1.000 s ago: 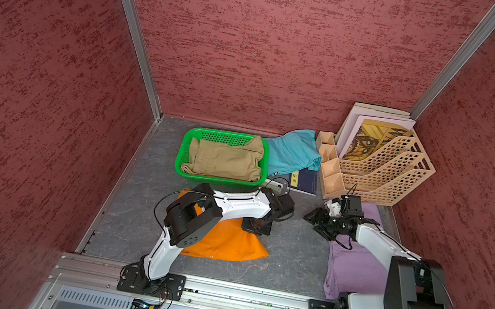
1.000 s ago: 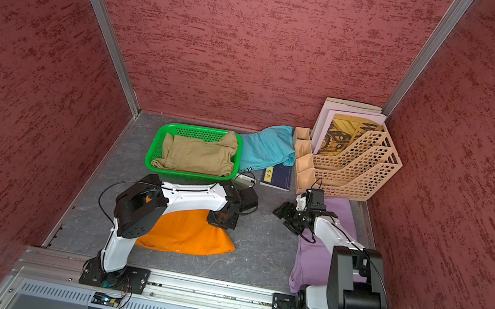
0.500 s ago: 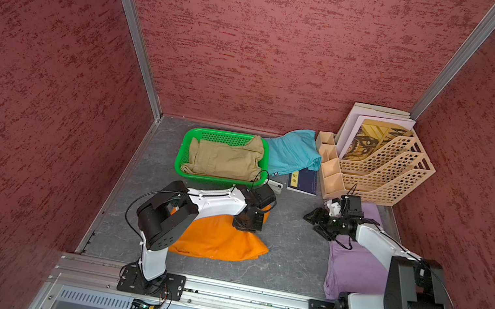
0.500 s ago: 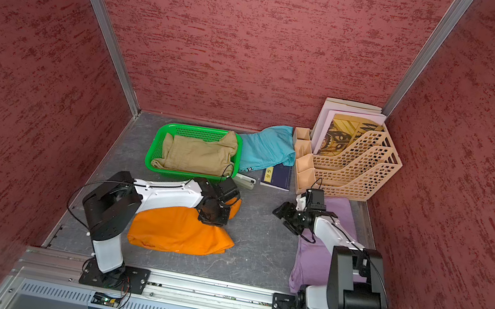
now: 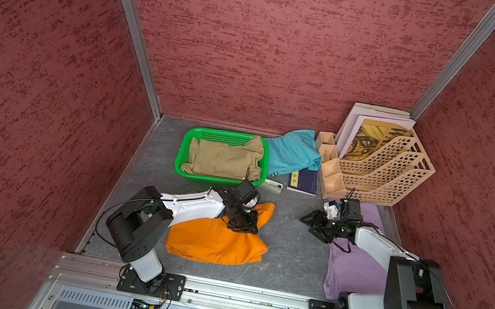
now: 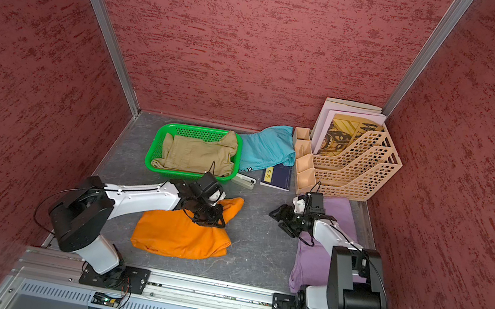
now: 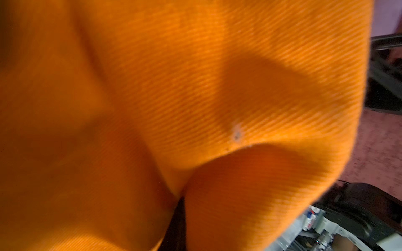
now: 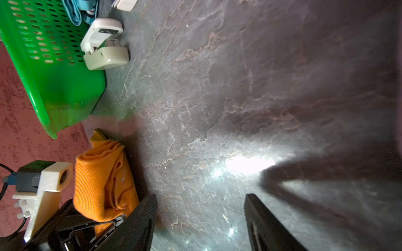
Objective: Put the folded long pants in the basket
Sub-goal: Pick up the long pant at the center of the board.
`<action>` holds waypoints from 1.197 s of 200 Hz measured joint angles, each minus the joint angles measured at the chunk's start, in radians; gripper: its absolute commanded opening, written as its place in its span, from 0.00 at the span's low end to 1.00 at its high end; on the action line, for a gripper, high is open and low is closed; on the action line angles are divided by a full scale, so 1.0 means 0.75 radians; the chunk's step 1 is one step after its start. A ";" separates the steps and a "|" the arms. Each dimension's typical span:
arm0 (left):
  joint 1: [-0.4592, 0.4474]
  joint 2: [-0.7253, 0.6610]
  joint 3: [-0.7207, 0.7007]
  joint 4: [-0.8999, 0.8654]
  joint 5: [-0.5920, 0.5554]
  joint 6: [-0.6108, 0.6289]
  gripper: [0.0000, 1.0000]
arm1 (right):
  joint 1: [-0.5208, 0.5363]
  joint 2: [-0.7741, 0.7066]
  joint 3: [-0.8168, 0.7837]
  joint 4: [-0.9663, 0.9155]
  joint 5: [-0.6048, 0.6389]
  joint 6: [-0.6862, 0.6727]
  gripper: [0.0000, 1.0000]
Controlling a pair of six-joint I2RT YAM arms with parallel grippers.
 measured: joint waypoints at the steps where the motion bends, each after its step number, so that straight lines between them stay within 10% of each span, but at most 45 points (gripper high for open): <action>1: 0.001 -0.004 0.000 0.001 0.004 -0.001 0.00 | 0.000 -0.002 0.000 0.001 -0.002 0.002 0.69; 107: -0.062 -0.170 0.451 0.164 0.390 -0.084 0.00 | -0.104 -0.084 0.057 -0.034 0.029 0.010 0.68; 177: 0.675 -0.650 -0.397 0.279 0.499 -0.187 0.00 | -0.139 -0.069 0.098 -0.019 0.040 0.011 0.69; 239: 0.753 -0.640 -0.797 0.444 0.490 -0.245 0.00 | 0.034 0.047 0.061 0.087 -0.033 0.024 0.69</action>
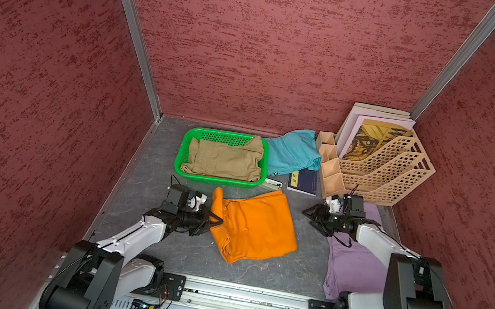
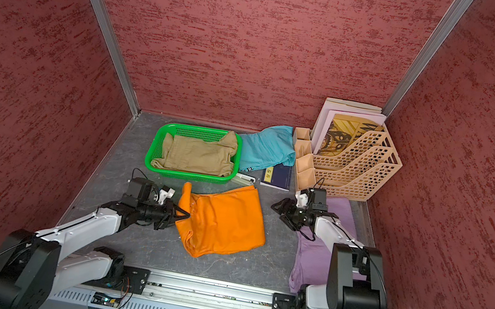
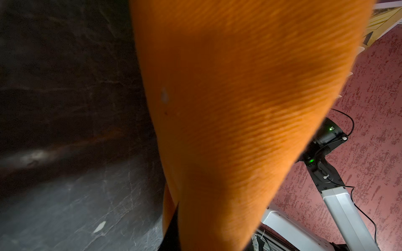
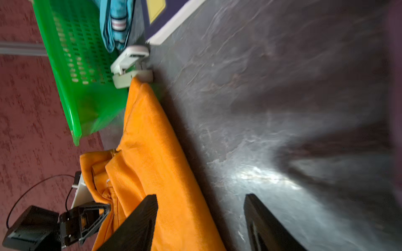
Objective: Put the folded long pants in the basket
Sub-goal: Pick up the long pant at the center of the board.
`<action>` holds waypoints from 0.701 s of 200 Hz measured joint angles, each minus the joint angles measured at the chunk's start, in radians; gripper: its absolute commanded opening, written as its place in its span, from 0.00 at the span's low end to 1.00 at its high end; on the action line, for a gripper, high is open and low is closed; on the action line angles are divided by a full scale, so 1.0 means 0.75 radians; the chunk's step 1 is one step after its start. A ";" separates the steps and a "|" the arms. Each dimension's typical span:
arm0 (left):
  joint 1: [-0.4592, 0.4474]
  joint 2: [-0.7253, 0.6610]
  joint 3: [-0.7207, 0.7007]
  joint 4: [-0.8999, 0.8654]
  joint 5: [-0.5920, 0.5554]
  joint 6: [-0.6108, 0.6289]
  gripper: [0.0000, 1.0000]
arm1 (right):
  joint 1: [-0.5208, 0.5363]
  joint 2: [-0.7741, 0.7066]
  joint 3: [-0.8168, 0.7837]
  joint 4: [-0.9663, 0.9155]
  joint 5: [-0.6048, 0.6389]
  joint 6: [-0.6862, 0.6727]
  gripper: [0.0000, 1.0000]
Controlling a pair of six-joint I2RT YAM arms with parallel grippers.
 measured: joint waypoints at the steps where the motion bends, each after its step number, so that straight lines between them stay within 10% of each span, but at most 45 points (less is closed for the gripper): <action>1: 0.000 0.000 0.000 0.001 0.000 0.000 0.00 | 0.002 0.001 0.000 0.002 -0.001 0.000 0.69; 64: 0.003 -0.035 0.008 -0.037 -0.011 0.052 0.00 | 0.184 0.264 0.054 0.168 -0.082 0.001 0.59; 111: 0.007 -0.101 0.066 -0.207 -0.060 0.125 0.00 | 0.267 0.350 0.086 0.224 -0.075 -0.002 0.00; 140: 0.015 -0.189 0.134 -0.337 -0.087 0.141 0.00 | 0.276 0.262 0.080 0.141 -0.038 0.008 0.00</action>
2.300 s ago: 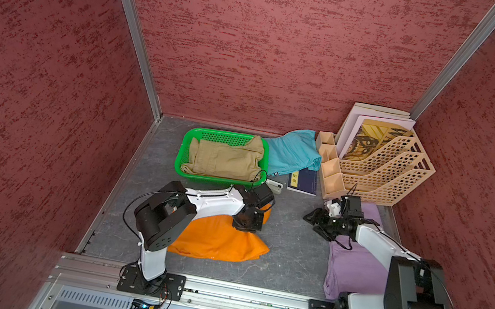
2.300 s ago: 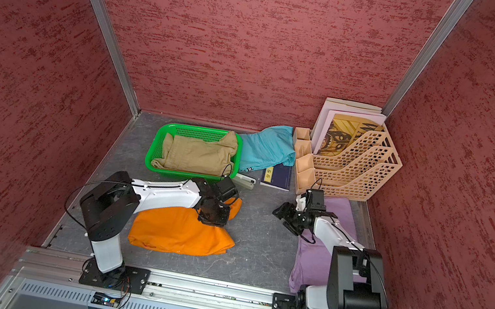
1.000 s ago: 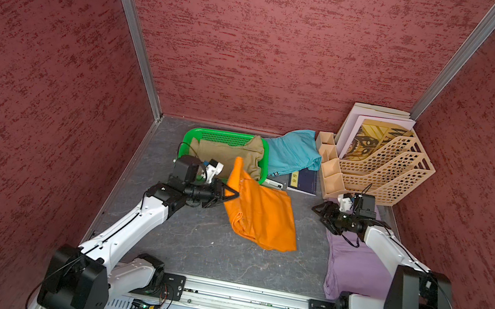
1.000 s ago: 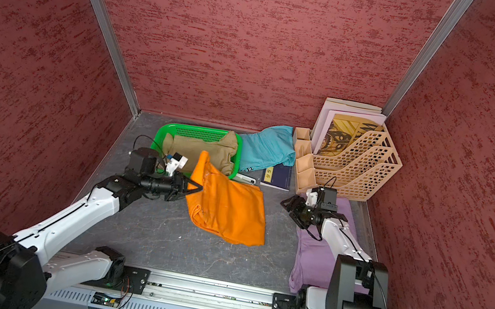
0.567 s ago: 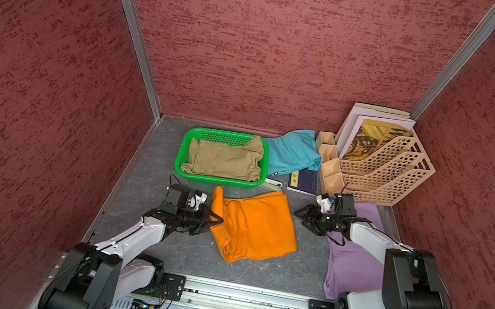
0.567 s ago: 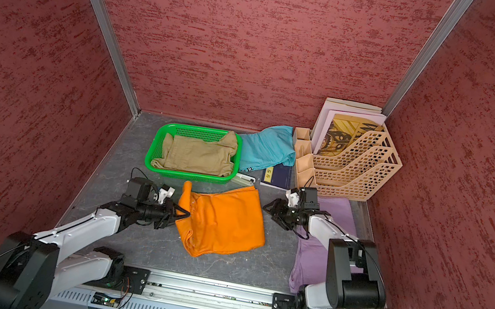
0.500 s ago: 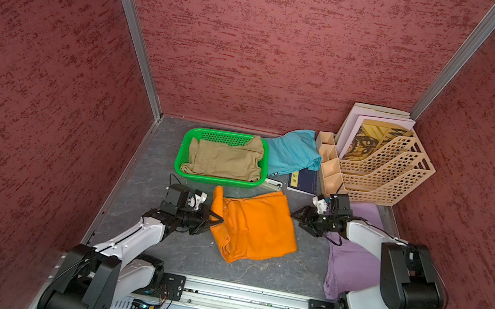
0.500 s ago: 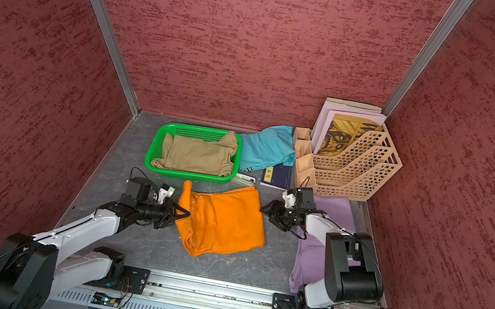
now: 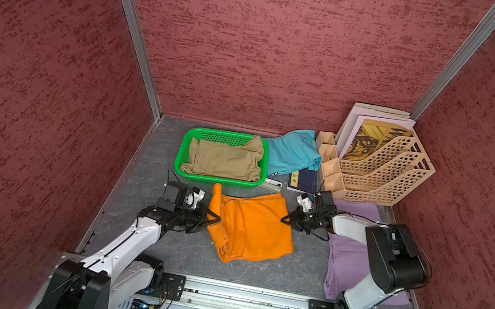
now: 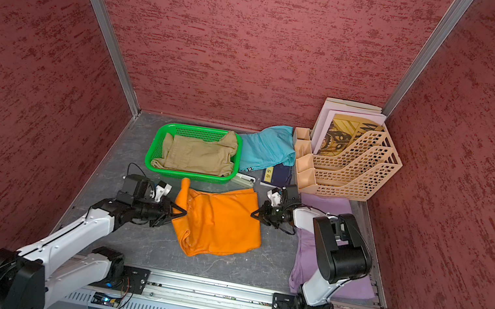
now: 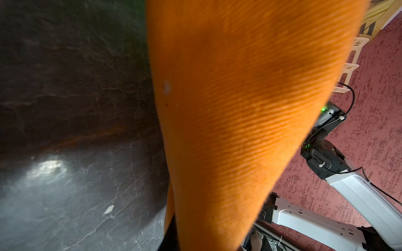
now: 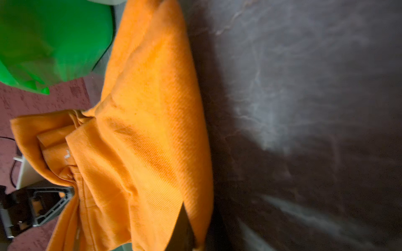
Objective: Put the folded long pants in the basket
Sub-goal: Pick up the long pant at the center of the board, then place the long pant in the basket.
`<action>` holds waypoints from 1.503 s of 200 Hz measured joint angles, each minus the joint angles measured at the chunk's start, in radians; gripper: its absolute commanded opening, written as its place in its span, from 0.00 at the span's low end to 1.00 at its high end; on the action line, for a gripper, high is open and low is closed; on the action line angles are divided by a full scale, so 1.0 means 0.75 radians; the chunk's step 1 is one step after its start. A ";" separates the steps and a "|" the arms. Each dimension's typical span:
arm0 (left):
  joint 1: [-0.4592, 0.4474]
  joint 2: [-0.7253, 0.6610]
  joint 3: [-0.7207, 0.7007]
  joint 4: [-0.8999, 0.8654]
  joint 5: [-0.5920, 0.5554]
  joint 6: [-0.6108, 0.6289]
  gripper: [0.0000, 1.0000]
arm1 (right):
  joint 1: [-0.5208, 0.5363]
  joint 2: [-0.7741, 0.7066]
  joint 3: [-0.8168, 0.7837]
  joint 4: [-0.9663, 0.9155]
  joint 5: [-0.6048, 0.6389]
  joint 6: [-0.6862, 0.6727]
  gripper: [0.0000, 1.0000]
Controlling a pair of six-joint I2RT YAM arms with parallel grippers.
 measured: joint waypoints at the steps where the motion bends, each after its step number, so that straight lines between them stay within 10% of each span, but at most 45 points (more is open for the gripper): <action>1: 0.001 -0.003 0.004 -0.006 0.001 -0.001 0.00 | 0.001 -0.009 0.000 -0.006 -0.001 -0.001 0.00; 87: 0.141 -0.024 0.592 -0.416 0.051 0.116 0.00 | 0.016 -0.398 0.500 -0.506 0.062 0.013 0.00; 190: 0.511 0.933 1.265 -0.466 0.211 0.288 0.00 | 0.154 0.464 1.396 -0.498 0.221 0.215 0.00; 300: 0.615 1.415 1.605 -0.499 0.256 0.389 0.00 | 0.225 0.873 1.866 -0.565 0.298 0.241 0.00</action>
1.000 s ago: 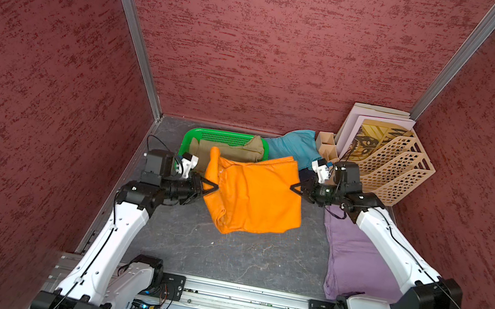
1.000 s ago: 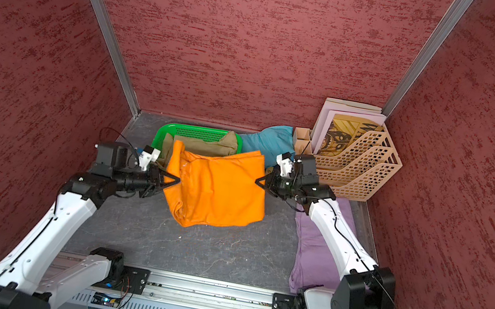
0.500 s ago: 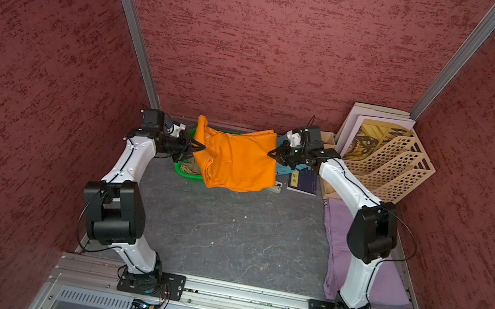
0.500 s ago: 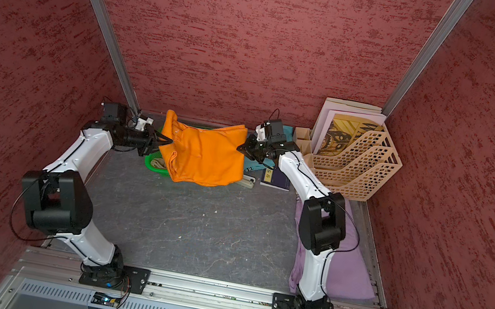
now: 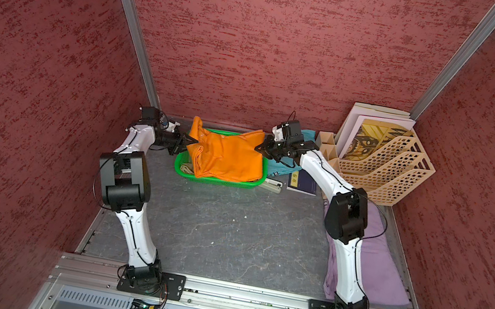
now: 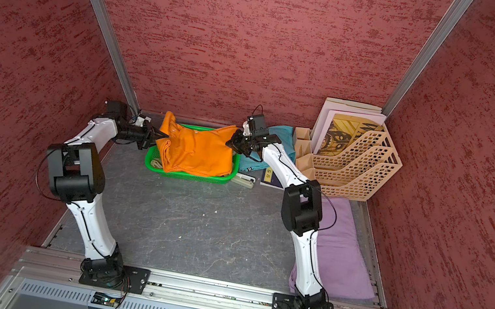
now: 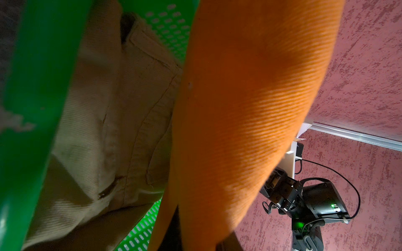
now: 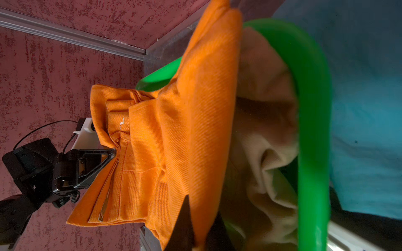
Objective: Put the folded long pants in the basket
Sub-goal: Place the long pant in the basket.
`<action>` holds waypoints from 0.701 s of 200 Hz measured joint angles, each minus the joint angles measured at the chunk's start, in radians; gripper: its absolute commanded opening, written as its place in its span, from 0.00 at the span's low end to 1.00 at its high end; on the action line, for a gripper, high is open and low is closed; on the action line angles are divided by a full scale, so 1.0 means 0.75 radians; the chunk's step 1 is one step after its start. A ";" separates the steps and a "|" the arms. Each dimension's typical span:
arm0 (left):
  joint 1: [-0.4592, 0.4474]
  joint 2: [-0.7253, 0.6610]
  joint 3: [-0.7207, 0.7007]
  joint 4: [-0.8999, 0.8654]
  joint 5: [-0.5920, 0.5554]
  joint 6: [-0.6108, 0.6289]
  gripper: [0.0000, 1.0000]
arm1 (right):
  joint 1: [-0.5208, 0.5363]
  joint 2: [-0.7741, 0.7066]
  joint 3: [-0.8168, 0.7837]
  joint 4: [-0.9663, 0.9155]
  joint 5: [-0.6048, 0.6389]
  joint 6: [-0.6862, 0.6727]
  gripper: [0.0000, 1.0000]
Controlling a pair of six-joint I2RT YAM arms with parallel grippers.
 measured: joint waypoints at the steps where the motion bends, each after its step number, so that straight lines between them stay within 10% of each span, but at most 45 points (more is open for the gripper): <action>1: 0.000 0.000 0.000 0.001 -0.001 -0.001 0.00 | 0.000 0.003 0.003 -0.003 0.001 -0.003 0.00; 32: -0.002 0.016 0.001 0.010 -0.009 0.017 0.01 | 0.001 0.034 0.030 -0.060 0.044 -0.030 0.00; 91: -0.001 0.050 0.006 -0.001 -0.115 0.069 0.62 | 0.003 0.037 0.020 -0.102 0.116 -0.065 0.00; 140: 0.002 -0.083 0.008 -0.053 -0.306 0.093 0.74 | 0.002 0.037 0.017 -0.099 0.118 -0.070 0.00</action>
